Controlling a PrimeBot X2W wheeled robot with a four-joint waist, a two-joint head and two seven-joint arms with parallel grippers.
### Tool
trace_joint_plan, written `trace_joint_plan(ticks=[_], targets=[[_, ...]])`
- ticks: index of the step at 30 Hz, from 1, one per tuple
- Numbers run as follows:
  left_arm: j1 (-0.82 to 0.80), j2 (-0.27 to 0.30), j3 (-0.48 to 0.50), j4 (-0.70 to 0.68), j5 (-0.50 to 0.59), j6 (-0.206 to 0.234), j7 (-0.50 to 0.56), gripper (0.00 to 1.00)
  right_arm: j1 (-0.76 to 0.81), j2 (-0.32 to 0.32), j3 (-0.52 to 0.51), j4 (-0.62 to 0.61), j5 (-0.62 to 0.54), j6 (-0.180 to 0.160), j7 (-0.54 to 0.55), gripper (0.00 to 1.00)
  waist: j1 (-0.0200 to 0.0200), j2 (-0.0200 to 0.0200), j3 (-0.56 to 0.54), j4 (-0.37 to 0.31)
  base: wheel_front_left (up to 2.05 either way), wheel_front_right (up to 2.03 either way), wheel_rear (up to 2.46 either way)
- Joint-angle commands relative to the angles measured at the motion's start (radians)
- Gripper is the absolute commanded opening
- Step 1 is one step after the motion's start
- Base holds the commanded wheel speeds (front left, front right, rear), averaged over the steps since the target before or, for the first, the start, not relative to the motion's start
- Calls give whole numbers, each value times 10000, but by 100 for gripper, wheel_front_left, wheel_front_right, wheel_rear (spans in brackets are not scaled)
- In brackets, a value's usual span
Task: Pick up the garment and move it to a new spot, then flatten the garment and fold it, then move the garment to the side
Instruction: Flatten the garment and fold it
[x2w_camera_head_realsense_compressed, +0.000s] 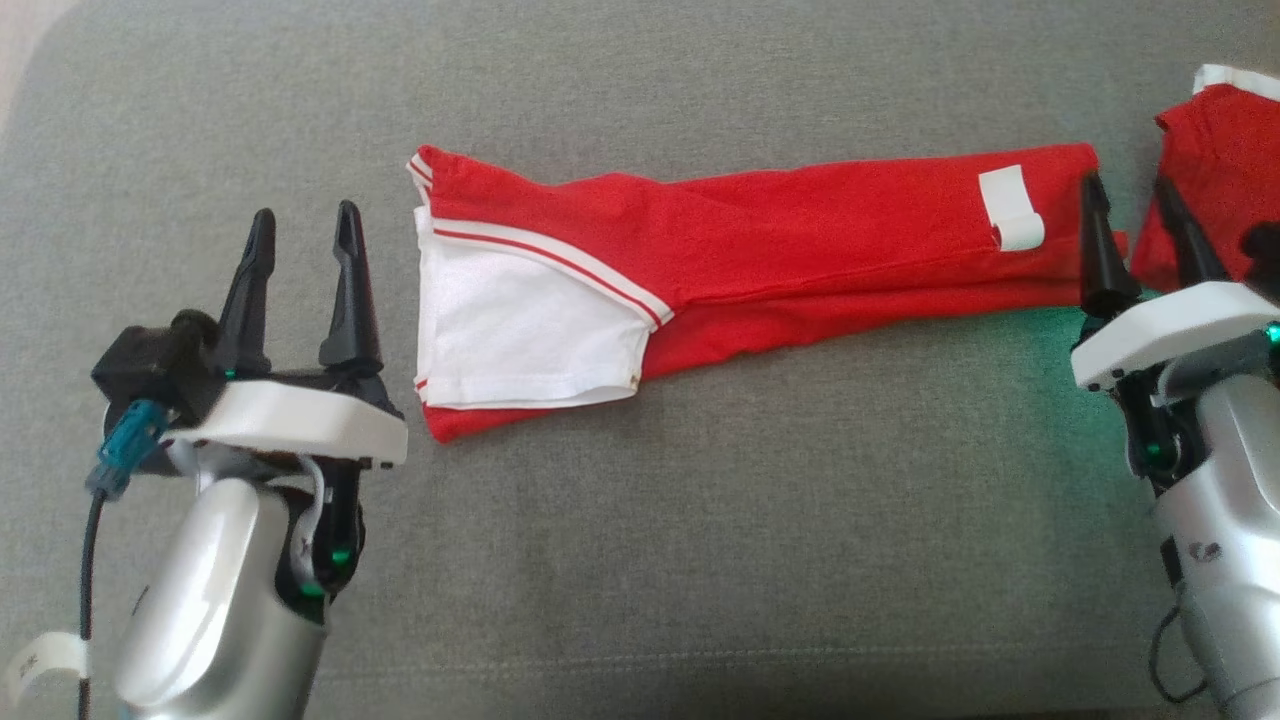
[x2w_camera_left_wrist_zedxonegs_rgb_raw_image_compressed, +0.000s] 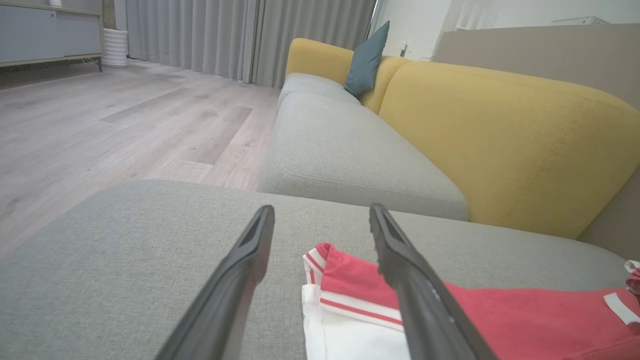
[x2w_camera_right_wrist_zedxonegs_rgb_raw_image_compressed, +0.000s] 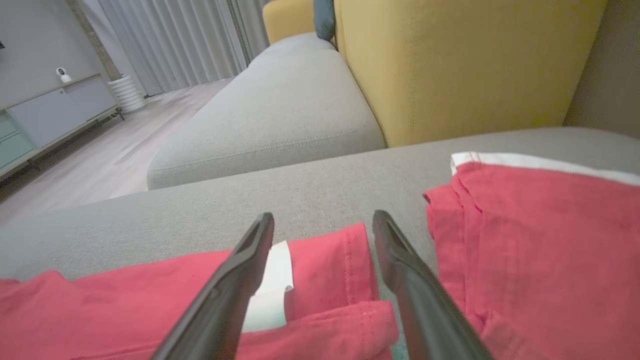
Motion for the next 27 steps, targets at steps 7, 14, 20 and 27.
trace_joint_plan(ticks=[7,14,20,27], targets=[[-151,-323,976,119,824,-821,-50,100,-274,655,-1290,868,-386,65,641,100,1,0,135,239,0,0,0],[-185,-770,1493,335,1338,-1334,-50,100,-664,1072,-2240,1839,-873,65,1067,100,1,0,383,396,0,0,0],[-270,-1032,1868,447,1666,-1642,-51,100,-942,1353,-2501,2353,-1272,65,1358,100,1,0,554,449,0,0,0],[-260,-1236,2239,628,1956,-1890,-51,100,-1023,1354,-2446,2477,-1460,65,1463,0,1,0,432,339,0,0,0]])
